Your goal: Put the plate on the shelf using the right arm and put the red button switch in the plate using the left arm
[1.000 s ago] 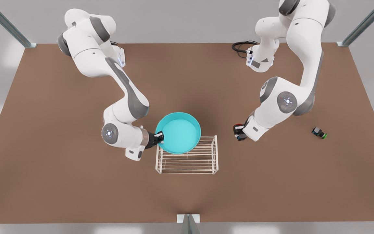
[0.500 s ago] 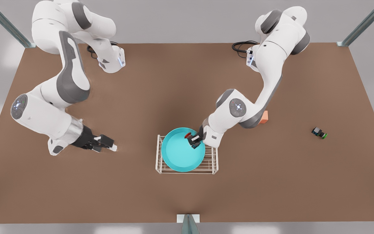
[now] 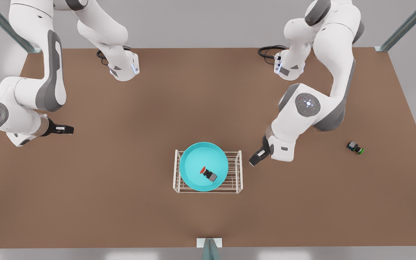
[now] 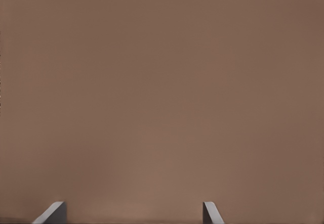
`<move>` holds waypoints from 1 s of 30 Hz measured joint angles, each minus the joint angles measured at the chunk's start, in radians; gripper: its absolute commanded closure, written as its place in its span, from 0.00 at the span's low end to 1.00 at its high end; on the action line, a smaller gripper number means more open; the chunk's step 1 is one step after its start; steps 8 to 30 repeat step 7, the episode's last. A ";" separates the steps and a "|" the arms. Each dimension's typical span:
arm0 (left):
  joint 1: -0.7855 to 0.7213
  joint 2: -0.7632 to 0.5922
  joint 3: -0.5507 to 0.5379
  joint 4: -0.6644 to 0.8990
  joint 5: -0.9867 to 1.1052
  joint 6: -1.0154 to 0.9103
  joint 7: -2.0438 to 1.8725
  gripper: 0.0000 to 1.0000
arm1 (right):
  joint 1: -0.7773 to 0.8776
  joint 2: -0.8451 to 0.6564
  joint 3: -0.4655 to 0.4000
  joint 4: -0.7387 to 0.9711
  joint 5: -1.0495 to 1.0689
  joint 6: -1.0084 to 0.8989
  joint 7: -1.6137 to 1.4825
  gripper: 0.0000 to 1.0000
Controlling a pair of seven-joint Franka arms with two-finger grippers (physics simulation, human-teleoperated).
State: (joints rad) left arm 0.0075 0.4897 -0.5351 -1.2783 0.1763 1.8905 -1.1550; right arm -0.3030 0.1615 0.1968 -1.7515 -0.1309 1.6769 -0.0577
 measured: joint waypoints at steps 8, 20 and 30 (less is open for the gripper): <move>-0.128 -0.178 0.404 -0.119 -0.134 -0.195 0.367 0.00 | 0.016 0.026 0.014 0.030 -0.002 -0.024 -0.067 0.00; -0.128 -0.178 0.404 -0.119 -0.134 -0.195 0.367 0.00 | 0.016 0.026 0.014 0.030 -0.002 -0.024 -0.067 0.00; -0.128 -0.178 0.404 -0.119 -0.134 -0.195 0.367 0.00 | 0.016 0.026 0.014 0.030 -0.002 -0.024 -0.067 0.00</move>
